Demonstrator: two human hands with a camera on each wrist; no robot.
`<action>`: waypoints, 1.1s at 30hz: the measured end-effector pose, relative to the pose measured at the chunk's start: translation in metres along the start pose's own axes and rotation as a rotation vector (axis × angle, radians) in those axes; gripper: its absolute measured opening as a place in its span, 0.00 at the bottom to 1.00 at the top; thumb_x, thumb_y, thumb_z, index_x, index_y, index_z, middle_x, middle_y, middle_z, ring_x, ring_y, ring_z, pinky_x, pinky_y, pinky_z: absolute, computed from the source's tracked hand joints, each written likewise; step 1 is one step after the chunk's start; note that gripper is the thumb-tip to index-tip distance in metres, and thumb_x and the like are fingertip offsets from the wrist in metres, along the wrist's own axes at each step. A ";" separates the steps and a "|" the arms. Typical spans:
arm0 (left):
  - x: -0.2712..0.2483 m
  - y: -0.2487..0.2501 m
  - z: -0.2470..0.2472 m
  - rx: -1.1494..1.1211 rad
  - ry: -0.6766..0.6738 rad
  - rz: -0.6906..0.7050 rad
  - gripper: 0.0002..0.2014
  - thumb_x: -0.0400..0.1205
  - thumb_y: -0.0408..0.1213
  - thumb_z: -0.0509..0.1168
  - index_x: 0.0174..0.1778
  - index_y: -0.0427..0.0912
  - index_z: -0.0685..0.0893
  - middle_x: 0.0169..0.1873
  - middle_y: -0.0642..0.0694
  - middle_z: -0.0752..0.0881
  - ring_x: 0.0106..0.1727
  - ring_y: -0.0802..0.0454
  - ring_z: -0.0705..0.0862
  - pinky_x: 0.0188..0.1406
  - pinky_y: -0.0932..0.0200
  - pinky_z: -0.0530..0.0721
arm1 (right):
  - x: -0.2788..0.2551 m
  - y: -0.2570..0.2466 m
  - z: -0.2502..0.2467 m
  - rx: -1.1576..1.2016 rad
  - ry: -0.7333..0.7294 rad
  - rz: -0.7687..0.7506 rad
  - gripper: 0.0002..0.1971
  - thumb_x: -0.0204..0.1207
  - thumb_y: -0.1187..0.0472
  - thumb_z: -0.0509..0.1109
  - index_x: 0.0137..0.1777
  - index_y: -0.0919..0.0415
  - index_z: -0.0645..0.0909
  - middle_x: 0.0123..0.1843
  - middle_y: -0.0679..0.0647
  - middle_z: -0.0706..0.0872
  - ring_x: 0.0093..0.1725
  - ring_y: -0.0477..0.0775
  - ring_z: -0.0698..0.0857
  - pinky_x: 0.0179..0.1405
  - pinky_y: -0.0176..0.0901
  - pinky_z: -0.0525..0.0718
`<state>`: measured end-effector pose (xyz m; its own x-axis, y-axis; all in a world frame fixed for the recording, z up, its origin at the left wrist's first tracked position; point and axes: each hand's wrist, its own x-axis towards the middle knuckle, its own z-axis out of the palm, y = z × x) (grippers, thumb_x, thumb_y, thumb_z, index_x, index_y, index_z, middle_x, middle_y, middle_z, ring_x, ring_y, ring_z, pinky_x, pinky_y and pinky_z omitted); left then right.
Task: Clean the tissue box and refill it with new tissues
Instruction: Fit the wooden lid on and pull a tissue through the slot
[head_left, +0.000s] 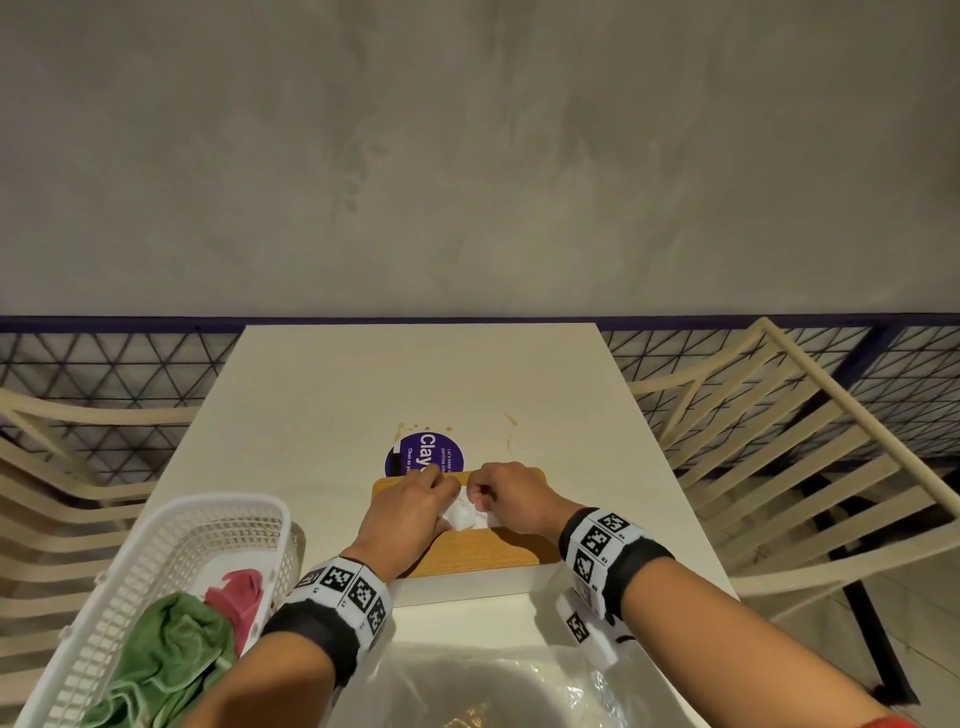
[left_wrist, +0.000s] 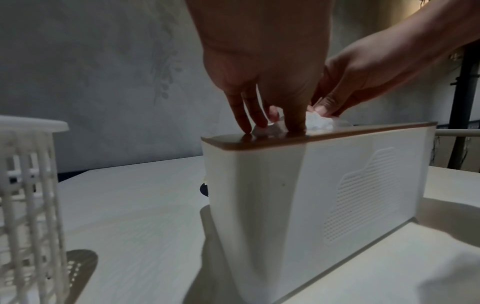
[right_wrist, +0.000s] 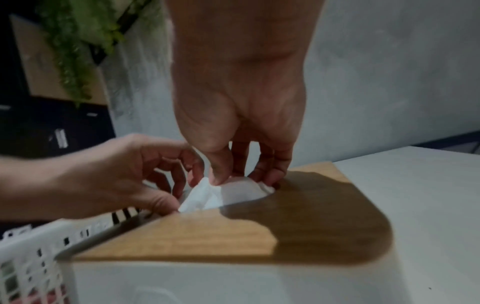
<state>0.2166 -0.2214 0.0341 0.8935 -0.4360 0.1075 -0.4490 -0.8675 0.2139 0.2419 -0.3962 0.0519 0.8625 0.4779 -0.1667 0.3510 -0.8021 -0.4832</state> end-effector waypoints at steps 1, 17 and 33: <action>-0.001 0.001 -0.001 0.002 0.011 0.011 0.16 0.74 0.42 0.71 0.56 0.44 0.79 0.51 0.45 0.82 0.51 0.44 0.82 0.36 0.50 0.81 | 0.000 0.000 -0.002 0.043 -0.013 0.020 0.10 0.74 0.72 0.61 0.41 0.60 0.81 0.45 0.57 0.86 0.43 0.50 0.77 0.32 0.30 0.67; -0.002 0.019 -0.016 -0.091 0.048 -0.067 0.04 0.77 0.37 0.64 0.44 0.41 0.81 0.39 0.46 0.86 0.41 0.48 0.82 0.39 0.56 0.77 | -0.012 -0.012 -0.003 0.029 -0.026 0.090 0.21 0.66 0.59 0.75 0.57 0.56 0.71 0.53 0.53 0.79 0.49 0.56 0.77 0.44 0.46 0.77; -0.022 0.002 0.000 -0.237 0.031 -0.074 0.09 0.78 0.30 0.61 0.51 0.41 0.83 0.53 0.47 0.85 0.56 0.49 0.80 0.49 0.63 0.75 | -0.026 -0.029 0.028 -0.098 0.221 0.132 0.09 0.71 0.68 0.67 0.50 0.60 0.79 0.50 0.58 0.86 0.51 0.60 0.81 0.36 0.42 0.70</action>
<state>0.1963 -0.2141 0.0320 0.9250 -0.3629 0.1125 -0.3736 -0.8145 0.4438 0.1990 -0.3759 0.0464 0.9581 0.2853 -0.0257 0.2543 -0.8883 -0.3824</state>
